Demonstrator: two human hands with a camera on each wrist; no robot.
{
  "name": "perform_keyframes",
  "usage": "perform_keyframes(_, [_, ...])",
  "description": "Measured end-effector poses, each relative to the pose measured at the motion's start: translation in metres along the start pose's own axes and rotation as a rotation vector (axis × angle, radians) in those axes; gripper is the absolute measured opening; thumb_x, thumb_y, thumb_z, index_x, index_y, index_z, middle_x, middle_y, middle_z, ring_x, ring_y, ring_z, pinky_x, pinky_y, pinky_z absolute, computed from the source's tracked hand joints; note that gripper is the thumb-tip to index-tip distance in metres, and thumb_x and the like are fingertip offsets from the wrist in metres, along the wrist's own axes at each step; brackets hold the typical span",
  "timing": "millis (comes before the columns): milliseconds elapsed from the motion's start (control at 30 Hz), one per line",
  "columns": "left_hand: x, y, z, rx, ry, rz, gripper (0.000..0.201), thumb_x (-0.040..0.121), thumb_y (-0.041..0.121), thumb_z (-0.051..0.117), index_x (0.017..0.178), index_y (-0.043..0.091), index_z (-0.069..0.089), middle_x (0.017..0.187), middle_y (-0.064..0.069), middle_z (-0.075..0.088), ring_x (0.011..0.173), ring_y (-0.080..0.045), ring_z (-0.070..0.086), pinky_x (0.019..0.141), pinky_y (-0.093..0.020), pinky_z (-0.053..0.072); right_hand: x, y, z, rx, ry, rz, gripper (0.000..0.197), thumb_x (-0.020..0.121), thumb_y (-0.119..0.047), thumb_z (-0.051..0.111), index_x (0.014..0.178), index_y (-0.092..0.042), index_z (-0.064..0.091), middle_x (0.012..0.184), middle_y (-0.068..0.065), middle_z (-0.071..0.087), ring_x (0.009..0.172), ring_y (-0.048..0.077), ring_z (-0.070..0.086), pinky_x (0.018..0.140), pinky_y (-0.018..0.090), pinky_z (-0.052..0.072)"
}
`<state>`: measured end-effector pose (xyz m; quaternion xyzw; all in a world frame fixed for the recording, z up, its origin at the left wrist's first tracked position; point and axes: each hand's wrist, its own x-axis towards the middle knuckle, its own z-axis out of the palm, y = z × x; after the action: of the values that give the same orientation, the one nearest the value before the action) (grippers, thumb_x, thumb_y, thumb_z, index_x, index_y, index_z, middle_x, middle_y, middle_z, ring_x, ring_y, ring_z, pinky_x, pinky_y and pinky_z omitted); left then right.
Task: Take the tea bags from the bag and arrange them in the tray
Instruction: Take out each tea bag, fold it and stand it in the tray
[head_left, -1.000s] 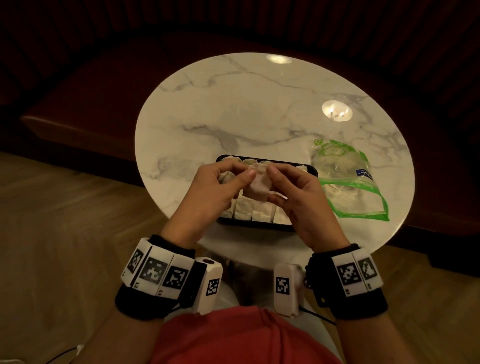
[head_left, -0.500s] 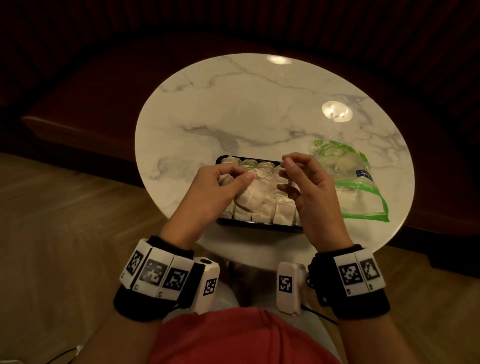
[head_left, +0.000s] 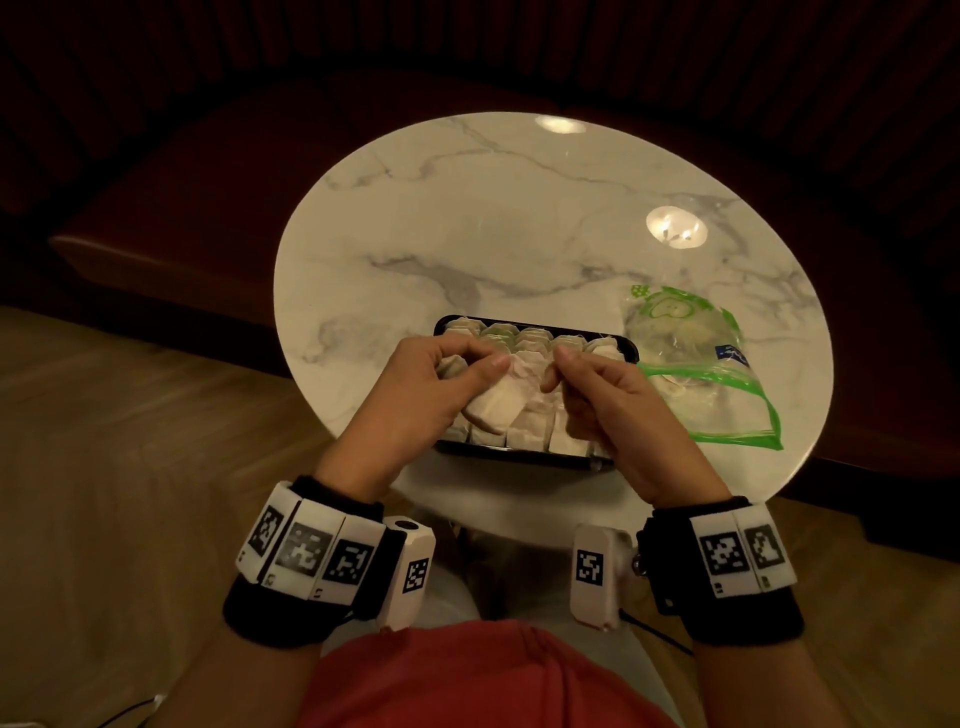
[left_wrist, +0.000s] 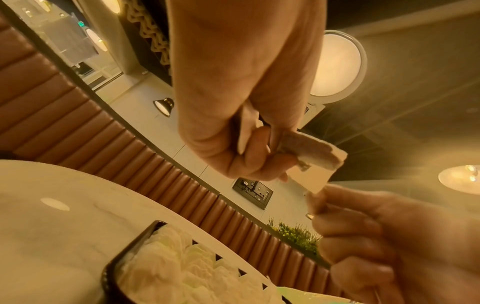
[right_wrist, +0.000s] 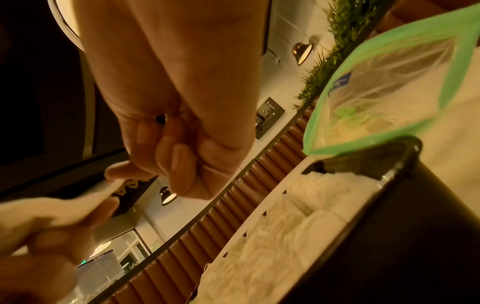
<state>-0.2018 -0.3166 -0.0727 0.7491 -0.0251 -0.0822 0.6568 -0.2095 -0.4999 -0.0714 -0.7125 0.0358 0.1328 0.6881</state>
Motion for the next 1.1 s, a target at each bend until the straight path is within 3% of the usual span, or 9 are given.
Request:
perform_keyframes(133, [0.003, -0.008, -0.001, 0.128, 0.058, 0.025, 0.011, 0.092, 0.024, 0.065, 0.086, 0.022, 0.074, 0.083, 0.01, 0.072, 0.079, 0.0, 0.065, 0.07, -0.015, 0.049, -0.003, -0.007, -0.002, -0.115, 0.003, -0.072, 0.031, 0.099, -0.029, 0.05, 0.08, -0.011, 0.067, 0.052, -0.013, 0.034, 0.049, 0.003, 0.029, 0.049, 0.017, 0.027])
perform_keyframes(267, [0.007, -0.014, 0.001, 0.149, 0.16, -0.006, 0.015, 0.095, 0.027, 0.061, 0.088, 0.018, 0.07, 0.083, 0.007, 0.069, 0.07, -0.003, 0.065, 0.063, -0.016, 0.049, -0.01, -0.013, 0.012, -0.205, -0.11, -0.175, 0.026, 0.1, -0.022, 0.05, 0.088, -0.01, 0.069, 0.053, -0.013, 0.042, 0.05, 0.001, 0.037, 0.05, 0.011, 0.031])
perform_keyframes(433, [0.013, -0.012, -0.001, 0.095, 0.286, -0.074, 0.016, 0.097, 0.031, 0.057, 0.087, 0.021, 0.065, 0.082, 0.0, 0.068, 0.076, -0.023, 0.068, 0.068, -0.042, 0.057, -0.015, -0.013, 0.023, -0.278, -0.304, -0.174, 0.025, 0.1, -0.024, 0.05, 0.092, -0.014, 0.071, 0.058, -0.01, 0.046, 0.056, 0.003, 0.041, 0.056, 0.014, 0.034])
perform_keyframes(567, [0.015, -0.008, -0.004, 0.006, 0.355, -0.088, 0.019, 0.095, 0.029, 0.06, 0.078, 0.021, 0.062, 0.07, 0.0, 0.061, 0.056, -0.012, 0.053, 0.047, -0.028, 0.043, -0.016, -0.008, 0.027, -0.329, -0.421, -0.12, 0.024, 0.1, -0.022, 0.05, 0.096, -0.013, 0.072, 0.062, -0.017, 0.057, 0.061, 0.0, 0.047, 0.059, 0.01, 0.037])
perform_keyframes(633, [0.016, -0.008, -0.005, -0.027, 0.369, -0.094, 0.019, 0.094, 0.027, 0.062, 0.077, 0.02, 0.063, 0.066, 0.002, 0.057, 0.051, -0.009, 0.047, 0.045, -0.022, 0.035, -0.015, -0.003, 0.027, -0.34, -0.453, -0.125, 0.024, 0.1, -0.023, 0.051, 0.099, -0.014, 0.073, 0.07, -0.009, 0.06, 0.064, 0.004, 0.047, 0.061, 0.013, 0.037])
perform_keyframes(700, [0.016, -0.007, -0.005, -0.052, 0.364, -0.091, 0.019, 0.093, 0.028, 0.063, 0.077, 0.018, 0.063, 0.065, 0.002, 0.057, 0.053, -0.011, 0.048, 0.047, -0.024, 0.036, -0.013, 0.002, 0.026, -0.344, -0.457, -0.125, 0.023, 0.1, -0.023, 0.052, 0.1, -0.014, 0.074, 0.077, -0.003, 0.064, 0.066, 0.006, 0.048, 0.063, 0.016, 0.039])
perform_keyframes(800, [0.014, -0.004, 0.0, -0.126, 0.332, -0.091, 0.018, 0.092, 0.029, 0.065, 0.079, 0.016, 0.064, 0.072, -0.005, 0.063, 0.062, -0.021, 0.056, 0.051, -0.03, 0.044, -0.009, 0.009, 0.025, -0.317, -0.48, -0.095, 0.023, 0.1, -0.018, 0.052, 0.101, -0.009, 0.073, 0.075, -0.019, 0.063, 0.064, 0.002, 0.046, 0.062, 0.011, 0.038])
perform_keyframes(933, [0.009, 0.001, 0.008, -0.179, 0.249, -0.094, 0.018, 0.093, 0.028, 0.066, 0.082, 0.013, 0.066, 0.076, -0.011, 0.065, 0.068, -0.025, 0.058, 0.055, -0.039, 0.051, -0.007, 0.016, 0.022, -0.292, -0.499, -0.042, 0.022, 0.1, -0.015, 0.05, 0.103, -0.005, 0.07, 0.069, -0.024, 0.063, 0.061, -0.003, 0.046, 0.059, 0.008, 0.037])
perform_keyframes(1100, [0.005, 0.006, 0.014, -0.101, 0.145, -0.055, 0.019, 0.093, 0.021, 0.064, 0.075, 0.017, 0.065, 0.058, 0.016, 0.061, 0.052, 0.003, 0.053, 0.047, -0.012, 0.038, -0.004, 0.021, 0.011, -0.142, -0.445, 0.016, 0.023, 0.095, -0.023, 0.053, 0.1, -0.018, 0.075, 0.066, -0.011, 0.054, 0.063, 0.006, 0.043, 0.058, 0.016, 0.035])
